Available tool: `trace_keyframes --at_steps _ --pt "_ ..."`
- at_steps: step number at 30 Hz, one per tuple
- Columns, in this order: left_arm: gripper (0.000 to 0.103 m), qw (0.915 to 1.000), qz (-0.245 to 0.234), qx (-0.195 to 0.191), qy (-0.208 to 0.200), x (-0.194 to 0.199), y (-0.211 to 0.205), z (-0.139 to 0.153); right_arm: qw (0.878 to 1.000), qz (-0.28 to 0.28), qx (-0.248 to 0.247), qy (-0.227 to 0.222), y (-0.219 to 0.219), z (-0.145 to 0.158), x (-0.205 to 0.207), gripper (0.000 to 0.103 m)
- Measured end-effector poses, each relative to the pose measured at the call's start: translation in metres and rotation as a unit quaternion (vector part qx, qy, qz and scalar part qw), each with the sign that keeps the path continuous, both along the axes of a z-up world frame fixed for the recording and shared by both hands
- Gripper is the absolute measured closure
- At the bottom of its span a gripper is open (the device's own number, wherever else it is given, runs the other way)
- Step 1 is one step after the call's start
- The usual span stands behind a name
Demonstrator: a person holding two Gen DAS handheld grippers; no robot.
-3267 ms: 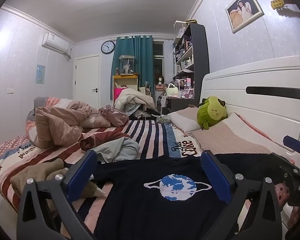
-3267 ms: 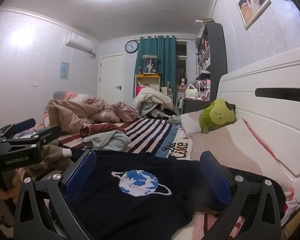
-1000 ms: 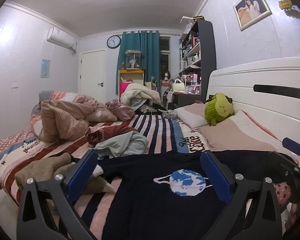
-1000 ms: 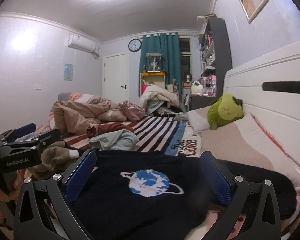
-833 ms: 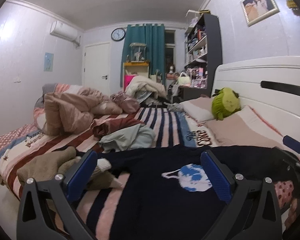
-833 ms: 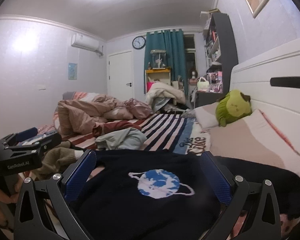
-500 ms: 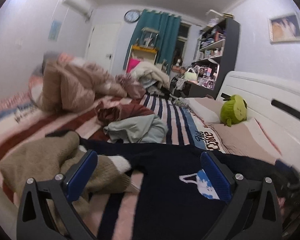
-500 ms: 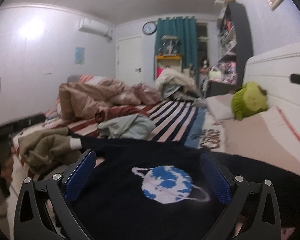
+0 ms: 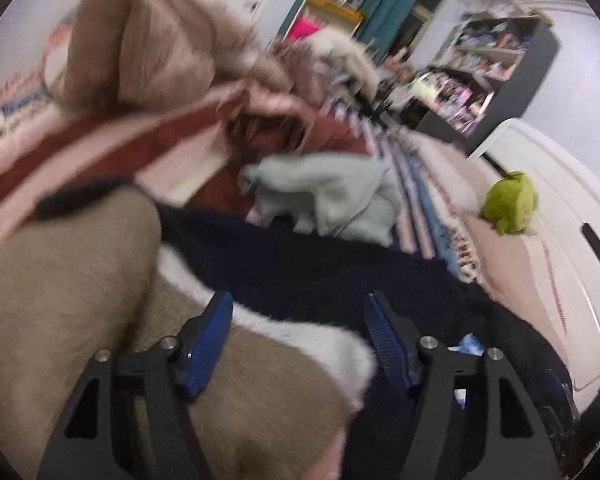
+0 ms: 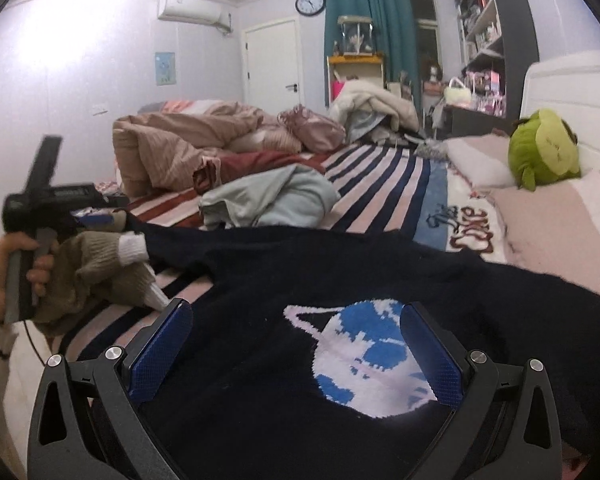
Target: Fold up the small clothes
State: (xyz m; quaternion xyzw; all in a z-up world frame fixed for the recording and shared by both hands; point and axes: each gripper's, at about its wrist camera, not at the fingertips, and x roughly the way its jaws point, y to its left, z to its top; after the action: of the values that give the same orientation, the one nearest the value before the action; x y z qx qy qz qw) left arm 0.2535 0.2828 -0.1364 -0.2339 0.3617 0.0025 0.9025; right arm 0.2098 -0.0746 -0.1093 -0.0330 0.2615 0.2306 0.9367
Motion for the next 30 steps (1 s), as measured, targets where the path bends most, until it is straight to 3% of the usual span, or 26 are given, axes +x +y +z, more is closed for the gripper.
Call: trace_keyframes --at_steps 5,10,15,17,19,21,23,26,30 --pt "0.038 0.9982 0.045 -0.007 0.038 0.017 0.011 -0.037 1.000 -0.006 -0.001 0.015 0.001 -0.013 0.016 0.000" --pt "0.037 0.9957 0.082 0.015 0.040 0.030 0.013 -0.045 0.998 -0.046 -0.007 0.052 -0.008 -0.042 0.047 0.000" --pt "0.040 0.9922 0.109 0.035 0.047 0.041 0.014 -0.051 0.995 -0.046 0.016 0.084 -0.015 -0.062 0.075 0.000" --pt "0.054 0.9893 0.125 0.049 0.055 0.046 0.015 -0.054 0.992 -0.049 0.041 0.109 -0.022 -0.069 0.087 0.000" --pt "0.086 0.9856 0.142 0.062 0.067 0.051 0.017 -0.058 0.988 -0.063 0.056 0.131 -0.030 -0.075 0.093 0.000" --pt "0.099 0.9833 0.154 0.068 0.071 0.055 0.019 -0.060 0.985 -0.072 0.064 0.143 -0.033 -0.078 0.094 0.000" --pt "0.099 0.9832 0.158 0.072 0.056 0.055 0.019 -0.056 0.984 -0.071 0.073 0.145 -0.038 -0.078 0.092 0.000" --pt "0.099 0.9828 0.142 0.118 0.009 0.047 0.001 -0.036 0.985 -0.073 0.078 0.137 -0.046 -0.073 0.085 0.000" --pt "0.099 0.9776 0.088 0.175 -0.076 0.027 -0.041 0.001 0.986 -0.081 0.086 0.120 -0.058 -0.064 0.073 0.000"
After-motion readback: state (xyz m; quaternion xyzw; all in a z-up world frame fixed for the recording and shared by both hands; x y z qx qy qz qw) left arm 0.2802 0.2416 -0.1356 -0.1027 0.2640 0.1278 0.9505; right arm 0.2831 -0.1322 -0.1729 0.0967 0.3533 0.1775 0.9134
